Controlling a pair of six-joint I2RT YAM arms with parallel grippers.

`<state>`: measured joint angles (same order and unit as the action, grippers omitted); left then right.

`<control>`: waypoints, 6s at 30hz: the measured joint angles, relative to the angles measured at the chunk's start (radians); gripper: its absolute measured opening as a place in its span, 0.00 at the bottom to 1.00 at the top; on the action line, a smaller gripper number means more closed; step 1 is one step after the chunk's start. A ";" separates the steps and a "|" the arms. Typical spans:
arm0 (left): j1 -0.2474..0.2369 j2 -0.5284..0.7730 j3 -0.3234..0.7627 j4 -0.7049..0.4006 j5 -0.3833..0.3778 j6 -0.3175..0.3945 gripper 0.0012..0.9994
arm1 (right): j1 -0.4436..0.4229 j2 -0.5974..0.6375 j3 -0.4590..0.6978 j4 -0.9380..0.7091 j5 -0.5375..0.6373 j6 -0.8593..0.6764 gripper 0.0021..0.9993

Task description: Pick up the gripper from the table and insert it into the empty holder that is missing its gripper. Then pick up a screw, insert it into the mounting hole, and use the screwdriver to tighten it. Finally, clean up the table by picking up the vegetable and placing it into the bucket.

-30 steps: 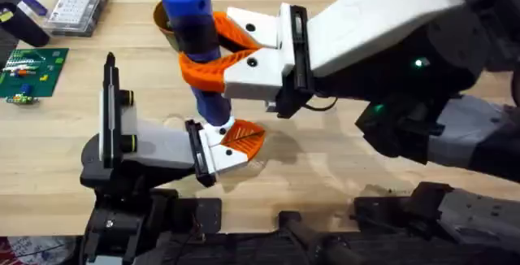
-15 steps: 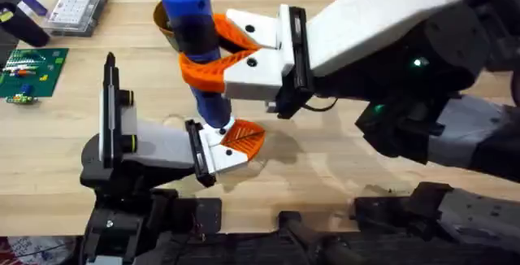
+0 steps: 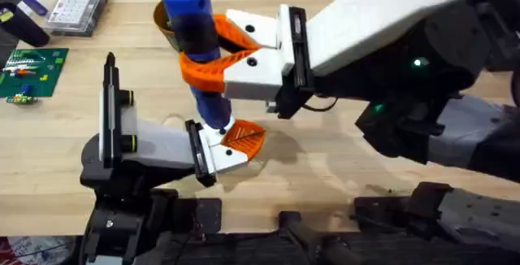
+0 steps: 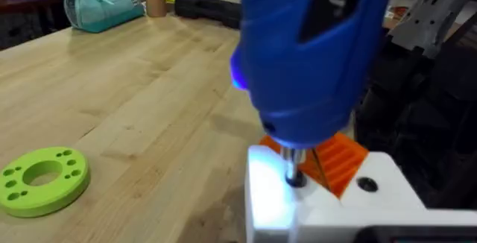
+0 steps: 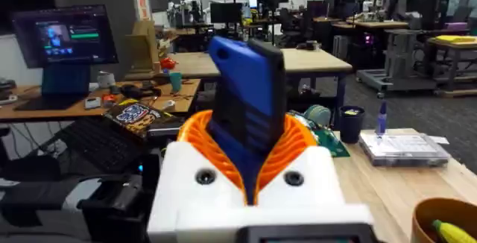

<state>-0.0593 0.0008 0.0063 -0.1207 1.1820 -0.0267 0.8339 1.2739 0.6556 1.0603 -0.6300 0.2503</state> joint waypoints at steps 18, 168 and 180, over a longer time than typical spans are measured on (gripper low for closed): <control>0.000 0.000 0.000 0.000 0.000 0.000 0.01 | -0.001 0.000 0.000 -0.003 0.000 0.027 0.03; 0.000 0.000 0.000 0.000 0.000 -0.004 0.01 | -0.280 0.320 0.286 -0.852 0.657 -1.274 0.03; 0.000 0.000 0.000 0.000 0.000 -0.004 0.01 | -0.414 0.650 0.325 -0.603 0.697 -1.433 0.03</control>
<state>-0.0593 0.0006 0.0063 -0.1207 1.1824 -0.0303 0.4201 1.9239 0.9806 0.4576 0.0666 -1.1829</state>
